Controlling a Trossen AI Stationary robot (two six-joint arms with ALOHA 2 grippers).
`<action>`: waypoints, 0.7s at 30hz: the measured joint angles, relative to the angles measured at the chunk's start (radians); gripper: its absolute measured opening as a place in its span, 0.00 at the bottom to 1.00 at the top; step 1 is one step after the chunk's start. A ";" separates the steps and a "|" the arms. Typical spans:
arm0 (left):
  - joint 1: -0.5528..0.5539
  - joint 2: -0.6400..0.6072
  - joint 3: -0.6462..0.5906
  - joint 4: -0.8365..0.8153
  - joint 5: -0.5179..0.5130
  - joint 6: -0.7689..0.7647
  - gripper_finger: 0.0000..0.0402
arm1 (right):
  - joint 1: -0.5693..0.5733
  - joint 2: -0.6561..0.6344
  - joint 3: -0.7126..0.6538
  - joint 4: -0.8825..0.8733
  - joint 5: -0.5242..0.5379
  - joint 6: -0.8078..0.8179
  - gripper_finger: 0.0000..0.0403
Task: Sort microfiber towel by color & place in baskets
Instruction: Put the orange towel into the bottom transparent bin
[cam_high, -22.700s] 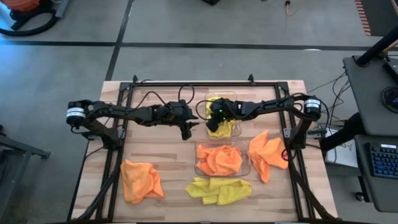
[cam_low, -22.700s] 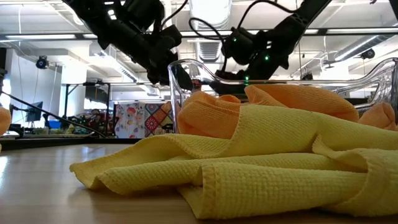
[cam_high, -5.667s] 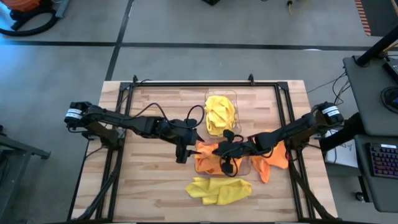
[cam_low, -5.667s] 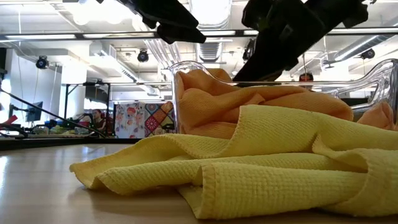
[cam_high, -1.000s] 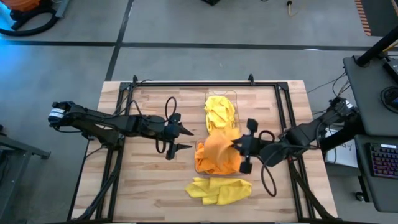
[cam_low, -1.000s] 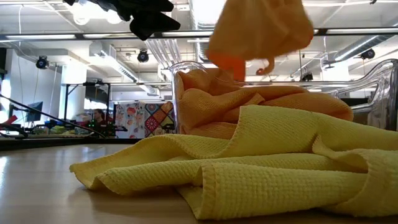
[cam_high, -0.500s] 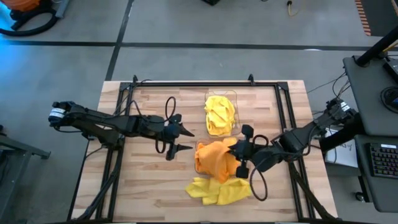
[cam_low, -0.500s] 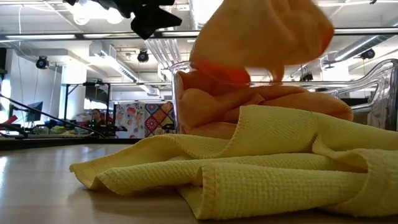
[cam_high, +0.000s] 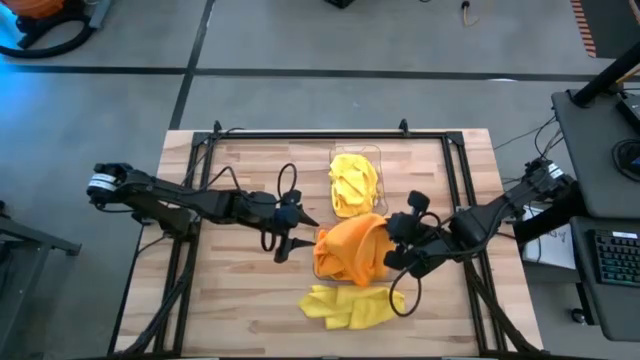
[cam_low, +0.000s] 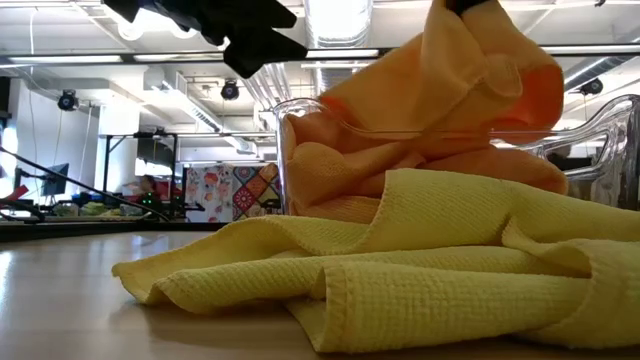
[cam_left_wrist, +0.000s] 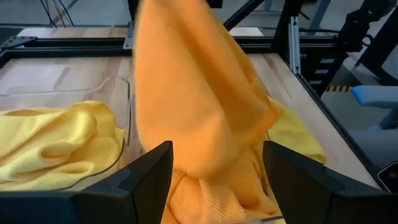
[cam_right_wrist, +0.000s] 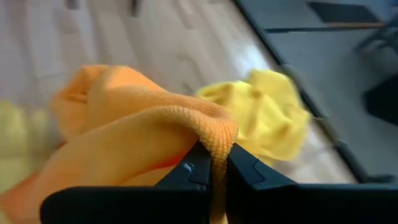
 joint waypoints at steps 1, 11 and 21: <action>0.000 0.001 0.000 -0.001 0.000 0.000 0.58 | 0.000 -0.003 0.000 -0.028 0.018 0.016 0.03; 0.000 -0.003 0.001 0.002 -0.001 0.000 0.58 | 0.000 -0.002 -0.040 0.024 0.088 -0.014 0.03; 0.000 -0.003 0.001 0.000 -0.002 0.000 0.58 | 0.002 0.010 -0.166 0.332 -0.076 -0.090 0.03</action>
